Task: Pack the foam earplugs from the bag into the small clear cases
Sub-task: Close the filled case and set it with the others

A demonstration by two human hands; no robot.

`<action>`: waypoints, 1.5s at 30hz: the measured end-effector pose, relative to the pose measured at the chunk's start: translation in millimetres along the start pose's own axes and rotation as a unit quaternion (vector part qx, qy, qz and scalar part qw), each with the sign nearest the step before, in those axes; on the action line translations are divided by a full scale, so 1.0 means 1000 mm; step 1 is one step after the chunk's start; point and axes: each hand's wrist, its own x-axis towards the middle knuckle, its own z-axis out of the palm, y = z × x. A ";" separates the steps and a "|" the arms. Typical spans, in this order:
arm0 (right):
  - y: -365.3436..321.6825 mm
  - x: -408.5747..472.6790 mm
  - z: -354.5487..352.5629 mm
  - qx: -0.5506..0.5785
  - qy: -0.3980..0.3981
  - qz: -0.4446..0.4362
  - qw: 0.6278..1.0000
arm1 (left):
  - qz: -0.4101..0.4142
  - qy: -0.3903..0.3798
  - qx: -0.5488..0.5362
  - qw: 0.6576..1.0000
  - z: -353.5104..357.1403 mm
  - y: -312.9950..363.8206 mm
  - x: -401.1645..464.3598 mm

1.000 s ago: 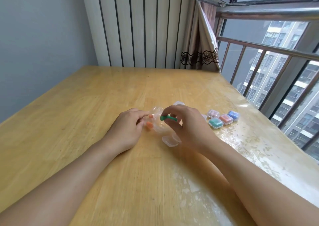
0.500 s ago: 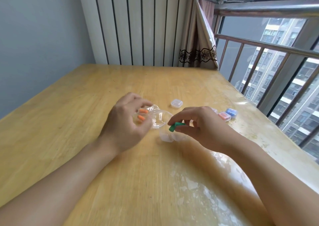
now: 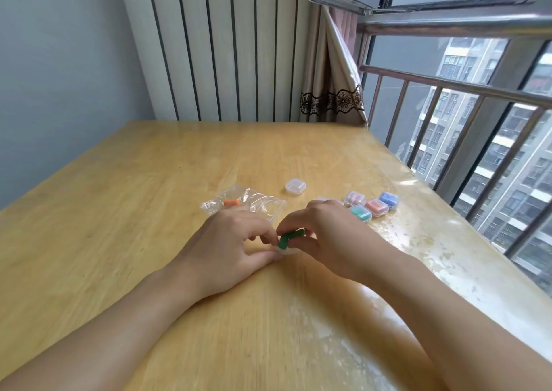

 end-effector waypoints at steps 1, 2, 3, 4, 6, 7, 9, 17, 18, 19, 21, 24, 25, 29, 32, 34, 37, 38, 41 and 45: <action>0.000 0.000 -0.001 0.006 0.005 -0.001 1.000 | 0.000 0.009 0.002 1.000 0.000 0.001 0.000; 0.000 0.000 -0.001 0.016 0.009 -0.001 1.000 | -0.001 0.019 0.005 1.000 0.000 0.002 0.000; 0.000 0.001 -0.001 0.026 0.013 -0.001 1.000 | -0.002 0.029 0.006 1.000 0.000 0.003 0.001; 0.000 0.001 -0.001 0.035 0.018 -0.005 0.999 | -0.006 0.038 0.004 0.999 -0.001 0.004 0.001; 0.000 0.001 0.000 0.045 0.024 -0.021 0.998 | -0.009 0.049 -0.009 0.999 -0.002 0.006 0.001; 0.000 0.002 0.001 0.049 0.022 -0.029 0.998 | -0.005 0.053 -0.015 0.998 -0.003 0.007 0.000; 0.002 0.002 -0.001 0.059 0.019 -0.034 0.998 | 0.007 0.055 -0.024 0.998 -0.003 0.008 0.001; 0.004 0.001 -0.004 0.153 -0.013 0.046 0.987 | 0.019 0.029 -0.032 0.999 -0.001 0.009 0.001; 0.004 0.001 -0.005 0.178 -0.017 0.067 0.982 | 0.018 0.018 -0.032 0.999 -0.001 0.009 0.002; 0.004 0.000 -0.006 0.194 -0.022 0.084 0.977 | 0.014 0.007 -0.034 0.999 0.000 0.009 0.001; 0.005 0.000 -0.008 0.205 -0.030 0.097 0.973 | 0.006 -0.006 -0.054 0.998 0.001 0.011 0.001; 0.004 -0.001 -0.008 0.195 -0.027 0.093 0.976 | -0.014 -0.026 -0.096 0.995 -0.003 0.016 0.000; 0.003 -0.001 -0.008 0.182 -0.022 0.094 0.978 | -0.018 -0.033 -0.108 0.993 -0.003 0.016 -0.001; 0.003 0.000 -0.012 0.146 0.004 0.110 0.983 | -0.033 -0.039 -0.150 0.987 -0.003 0.018 -0.002; 0.005 -0.002 -0.017 0.144 0.004 0.108 0.984 | -0.055 -0.040 -0.161 0.985 -0.003 0.021 -0.003; 0.006 -0.004 -0.021 0.152 0.000 0.102 0.983 | -0.071 -0.044 -0.171 0.982 -0.002 0.021 -0.003; 0.001 -0.007 -0.025 0.161 -0.031 0.095 0.982 | -0.072 -0.054 -0.177 0.980 -0.001 0.020 -0.003; -0.002 -0.008 -0.024 0.157 -0.044 0.092 0.982 | -0.074 -0.056 -0.181 0.979 -0.001 0.020 -0.003; -0.004 -0.008 -0.024 0.153 -0.071 0.100 0.981 | -0.105 -0.053 -0.213 0.970 -0.001 0.020 -0.003; 0.000 -0.008 -0.028 0.156 -0.102 0.111 0.976 | -0.104 -0.054 -0.213 0.970 0.001 0.022 -0.004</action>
